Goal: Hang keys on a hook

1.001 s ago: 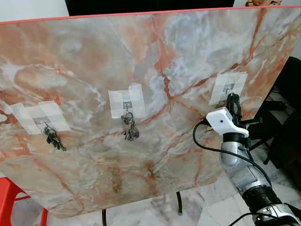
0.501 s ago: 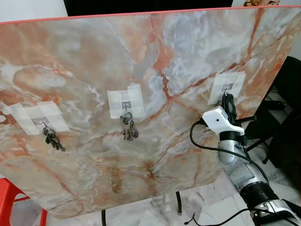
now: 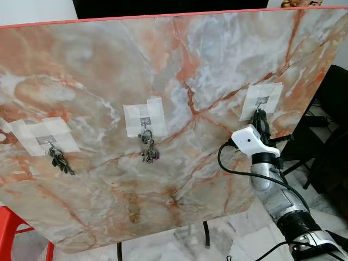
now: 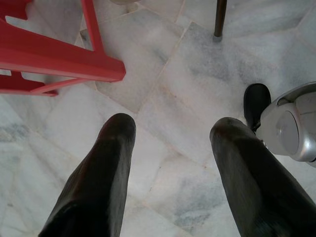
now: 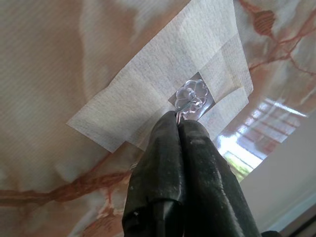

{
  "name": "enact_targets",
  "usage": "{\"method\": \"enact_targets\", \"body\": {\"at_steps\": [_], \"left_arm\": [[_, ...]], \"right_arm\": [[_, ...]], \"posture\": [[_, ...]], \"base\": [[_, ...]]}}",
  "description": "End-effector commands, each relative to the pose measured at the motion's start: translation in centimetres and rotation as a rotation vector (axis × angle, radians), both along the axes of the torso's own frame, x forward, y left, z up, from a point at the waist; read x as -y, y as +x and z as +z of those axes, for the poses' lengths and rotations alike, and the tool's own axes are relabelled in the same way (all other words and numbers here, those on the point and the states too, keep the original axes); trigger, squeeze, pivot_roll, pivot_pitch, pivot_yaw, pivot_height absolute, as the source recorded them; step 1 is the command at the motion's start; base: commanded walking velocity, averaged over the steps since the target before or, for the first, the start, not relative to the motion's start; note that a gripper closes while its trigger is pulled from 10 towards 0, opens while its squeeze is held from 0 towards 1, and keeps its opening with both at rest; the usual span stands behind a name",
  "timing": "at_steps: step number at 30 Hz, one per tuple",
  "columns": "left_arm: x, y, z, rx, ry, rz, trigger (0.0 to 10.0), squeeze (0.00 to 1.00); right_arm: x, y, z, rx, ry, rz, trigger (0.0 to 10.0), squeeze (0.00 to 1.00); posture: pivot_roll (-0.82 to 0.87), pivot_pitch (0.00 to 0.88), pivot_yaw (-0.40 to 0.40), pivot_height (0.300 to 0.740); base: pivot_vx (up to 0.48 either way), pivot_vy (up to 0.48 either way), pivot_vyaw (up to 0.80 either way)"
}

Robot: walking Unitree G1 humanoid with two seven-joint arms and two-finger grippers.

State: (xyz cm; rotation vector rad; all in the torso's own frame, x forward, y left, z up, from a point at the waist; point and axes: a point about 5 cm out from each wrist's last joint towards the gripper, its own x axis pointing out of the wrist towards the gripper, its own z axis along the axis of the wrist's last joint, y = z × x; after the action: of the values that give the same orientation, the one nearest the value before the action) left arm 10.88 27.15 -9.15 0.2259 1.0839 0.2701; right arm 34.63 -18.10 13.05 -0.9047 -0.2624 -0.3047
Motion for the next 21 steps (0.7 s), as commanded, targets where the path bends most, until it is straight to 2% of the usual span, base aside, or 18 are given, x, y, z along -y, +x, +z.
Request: {"method": "enact_targets", "body": {"at_steps": [1, 9, 21], "left_arm": [[-0.2, -0.3, 0.0, -0.012, 0.006, 0.004, 10.0, 0.0], [-0.2, -0.2, 0.0, -0.012, 0.007, 0.003, 10.0, 0.0], [-0.2, -0.2, 0.0, -0.011, 0.011, 0.003, 10.0, 0.0]], "right_arm": [[-0.7, 0.0, -0.6, -0.04, -0.011, 0.034, 10.0, 0.0], [-0.3, 0.4, -0.5, -0.058, 0.007, 0.006, 10.0, 0.0], [0.4, 1.5, 0.8, -0.042, 0.005, -0.017, 10.0, 0.0]], "posture": [[0.02, 0.0, -0.017, 0.74], [0.02, 0.0, -0.015, 0.74], [0.03, 0.0, -0.015, 0.74]], "base": [[0.0, 0.0, 0.0], [0.0, 0.0, 0.0], [0.0, 0.0, 0.0]]}}
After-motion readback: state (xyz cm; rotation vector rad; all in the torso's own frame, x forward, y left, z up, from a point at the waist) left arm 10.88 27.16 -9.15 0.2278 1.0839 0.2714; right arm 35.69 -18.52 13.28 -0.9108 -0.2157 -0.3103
